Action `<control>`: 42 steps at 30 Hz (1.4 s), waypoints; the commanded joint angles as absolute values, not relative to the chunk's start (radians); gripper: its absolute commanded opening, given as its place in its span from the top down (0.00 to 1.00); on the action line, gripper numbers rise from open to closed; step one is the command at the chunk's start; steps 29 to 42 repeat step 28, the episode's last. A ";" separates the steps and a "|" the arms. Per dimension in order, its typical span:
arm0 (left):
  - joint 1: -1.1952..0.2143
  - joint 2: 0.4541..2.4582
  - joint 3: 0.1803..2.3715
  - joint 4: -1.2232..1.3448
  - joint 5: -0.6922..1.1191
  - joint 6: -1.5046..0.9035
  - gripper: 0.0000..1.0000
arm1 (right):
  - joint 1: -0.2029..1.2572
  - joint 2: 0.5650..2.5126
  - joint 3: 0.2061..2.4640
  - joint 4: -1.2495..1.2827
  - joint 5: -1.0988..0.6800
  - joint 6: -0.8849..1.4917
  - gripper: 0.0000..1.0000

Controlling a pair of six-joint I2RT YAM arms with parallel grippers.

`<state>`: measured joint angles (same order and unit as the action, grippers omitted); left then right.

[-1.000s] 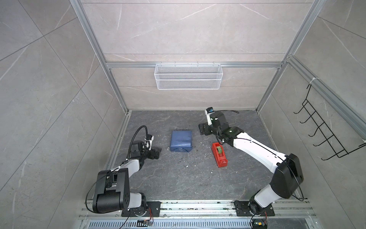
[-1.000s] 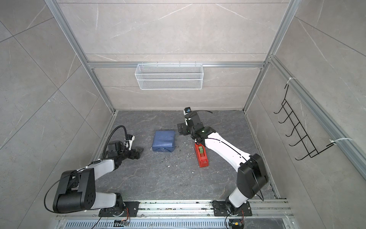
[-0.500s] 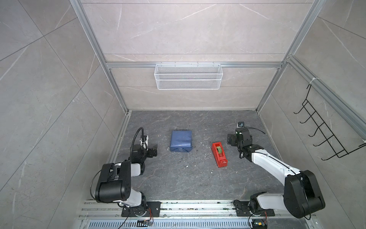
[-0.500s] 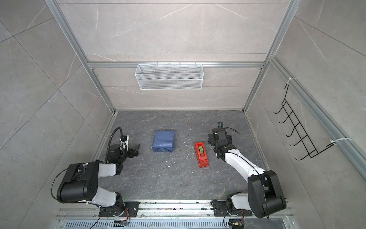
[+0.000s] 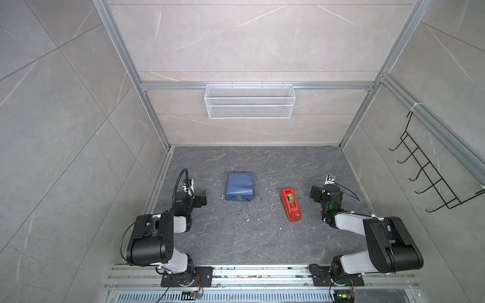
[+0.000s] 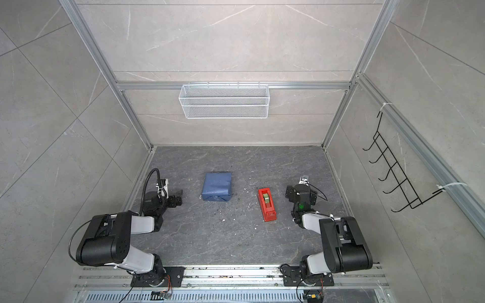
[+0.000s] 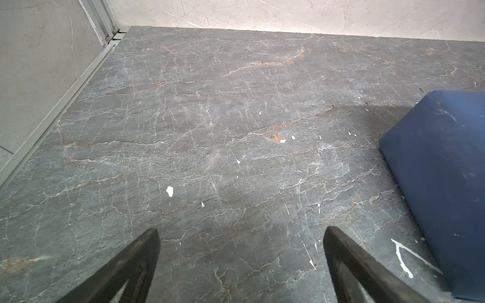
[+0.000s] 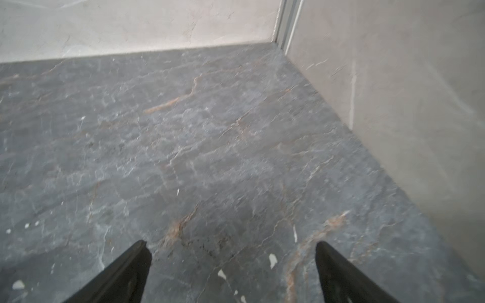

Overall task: Wrap a gift box in wrapping paper
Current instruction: Reset both arms

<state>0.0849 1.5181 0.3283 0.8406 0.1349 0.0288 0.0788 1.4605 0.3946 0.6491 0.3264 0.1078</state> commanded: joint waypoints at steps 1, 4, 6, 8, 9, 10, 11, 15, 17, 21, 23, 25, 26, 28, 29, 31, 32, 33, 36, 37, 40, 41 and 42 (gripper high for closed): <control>0.090 1.509 0.342 0.900 0.130 0.017 0.00 | 0.069 1.503 0.342 0.896 0.199 0.077 0.00; 0.090 1.509 0.343 0.898 0.130 0.016 0.00 | 0.066 1.498 0.315 0.939 0.233 0.095 0.00; 0.090 1.509 0.346 0.894 0.115 0.012 0.00 | 0.063 1.519 0.315 0.982 0.248 0.088 0.00; 0.089 1.508 0.357 0.871 0.076 -0.002 0.00 | 0.063 1.506 0.323 0.943 0.249 0.088 0.00; 0.089 1.509 0.360 0.865 0.061 -0.007 0.00 | 0.064 1.505 0.325 0.935 0.250 0.088 0.00; 0.089 1.509 0.362 0.863 0.053 -0.010 0.00 | 0.065 1.510 0.322 0.949 0.249 0.086 0.01; 0.089 1.509 0.362 0.862 0.052 -0.010 0.00 | 0.065 1.512 0.322 0.954 0.248 0.085 0.00; 0.089 1.509 0.362 0.863 0.051 -0.011 0.00 | 0.066 1.509 0.324 0.945 0.250 0.085 0.00; 0.089 1.509 0.362 0.862 0.051 -0.010 0.00 | 0.067 1.509 0.325 0.943 0.250 0.085 0.00; 0.089 1.509 0.362 0.863 0.051 -0.011 0.00 | 0.066 1.509 0.324 0.943 0.250 0.086 0.00; 0.089 1.509 0.361 0.861 0.051 -0.011 0.00 | 0.066 1.509 0.326 0.941 0.251 0.085 0.00; 0.089 1.509 0.362 0.862 0.051 -0.011 0.00 | 0.066 1.509 0.327 0.937 0.252 0.085 0.00; 0.089 1.509 0.361 0.863 0.051 -0.010 0.00 | 0.067 1.509 0.328 0.937 0.251 0.085 0.00; 0.089 1.506 0.355 0.872 0.061 -0.007 0.00 | 0.066 1.508 0.327 0.937 0.252 0.084 0.00; 0.089 1.506 0.355 0.872 0.061 -0.007 0.00 | 0.066 1.508 0.327 0.937 0.252 0.084 0.00; 0.089 1.506 0.355 0.872 0.061 -0.007 0.00 | 0.066 1.508 0.327 0.937 0.252 0.084 0.00; 0.089 1.506 0.355 0.872 0.061 -0.007 0.00 | 0.066 1.508 0.327 0.937 0.252 0.084 0.00; 0.089 1.506 0.355 0.872 0.061 -0.007 0.00 | 0.066 1.508 0.327 0.937 0.252 0.084 0.00; 0.089 1.506 0.355 0.872 0.061 -0.007 0.00 | 0.066 1.508 0.327 0.937 0.252 0.084 0.00; 0.089 1.506 0.355 0.872 0.061 -0.007 0.00 | 0.066 1.508 0.327 0.937 0.252 0.084 0.00; 0.089 1.506 0.355 0.872 0.061 -0.007 0.00 | 0.066 1.508 0.327 0.937 0.252 0.084 0.00; 0.089 1.506 0.355 0.872 0.061 -0.007 0.00 | 0.066 1.508 0.327 0.937 0.252 0.084 0.00; 0.089 1.506 0.355 0.872 0.061 -0.007 0.00 | 0.066 1.508 0.327 0.937 0.252 0.084 0.00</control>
